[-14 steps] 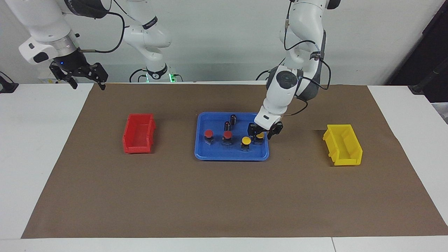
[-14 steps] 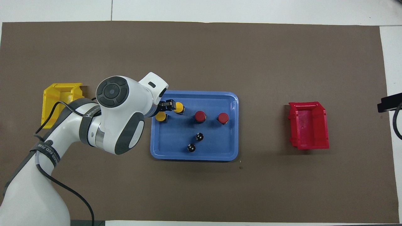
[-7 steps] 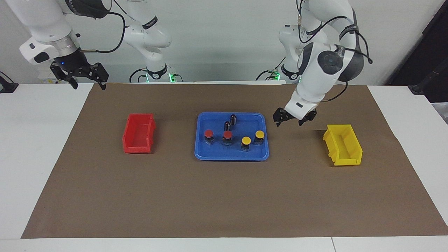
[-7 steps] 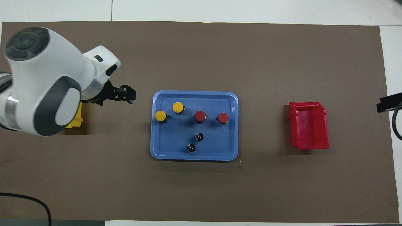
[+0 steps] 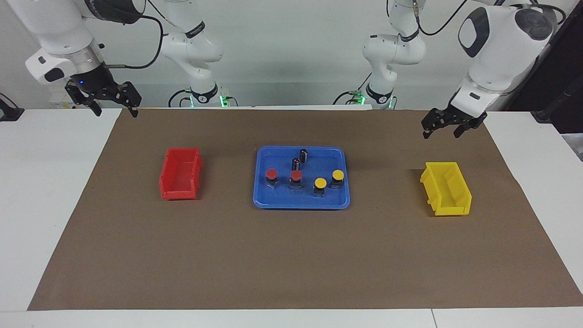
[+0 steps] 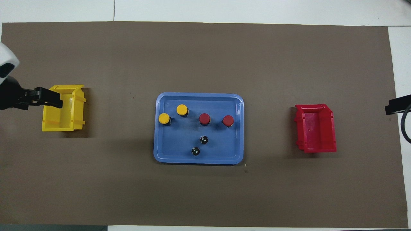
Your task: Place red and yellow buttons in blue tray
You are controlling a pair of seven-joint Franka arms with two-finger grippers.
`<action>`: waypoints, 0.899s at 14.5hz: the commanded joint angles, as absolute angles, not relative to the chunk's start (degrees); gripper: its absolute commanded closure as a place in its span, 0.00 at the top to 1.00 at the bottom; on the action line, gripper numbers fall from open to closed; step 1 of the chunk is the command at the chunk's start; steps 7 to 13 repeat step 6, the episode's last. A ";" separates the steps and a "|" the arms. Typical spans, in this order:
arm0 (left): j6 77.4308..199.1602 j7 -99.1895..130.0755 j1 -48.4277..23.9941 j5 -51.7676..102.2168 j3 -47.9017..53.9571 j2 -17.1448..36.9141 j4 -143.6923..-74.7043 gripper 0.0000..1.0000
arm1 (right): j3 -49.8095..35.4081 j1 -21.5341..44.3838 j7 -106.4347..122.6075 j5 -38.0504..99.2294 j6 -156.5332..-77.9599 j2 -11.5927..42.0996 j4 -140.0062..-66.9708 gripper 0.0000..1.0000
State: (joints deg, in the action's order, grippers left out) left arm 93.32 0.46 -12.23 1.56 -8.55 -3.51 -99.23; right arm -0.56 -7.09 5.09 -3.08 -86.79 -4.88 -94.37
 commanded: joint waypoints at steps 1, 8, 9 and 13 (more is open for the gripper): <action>89.31 -3.84 -8.98 0.18 -7.91 -4.04 -96.16 1.00 | -0.97 -7.82 5.36 -2.02 -87.63 -5.01 -94.13 1.00; 89.30 -6.50 -8.53 0.18 -7.91 -4.13 -96.06 1.00 | -0.97 -7.73 5.27 -2.02 -87.63 -5.01 -94.13 1.00; 89.30 -6.50 -8.53 0.18 -7.91 -4.13 -96.06 1.00 | -0.97 -7.73 5.27 -2.02 -87.63 -5.01 -94.13 1.00; 89.30 -6.50 -8.53 0.18 -7.91 -4.13 -96.06 1.00 | -0.97 -7.73 5.27 -2.02 -87.63 -5.01 -94.13 1.00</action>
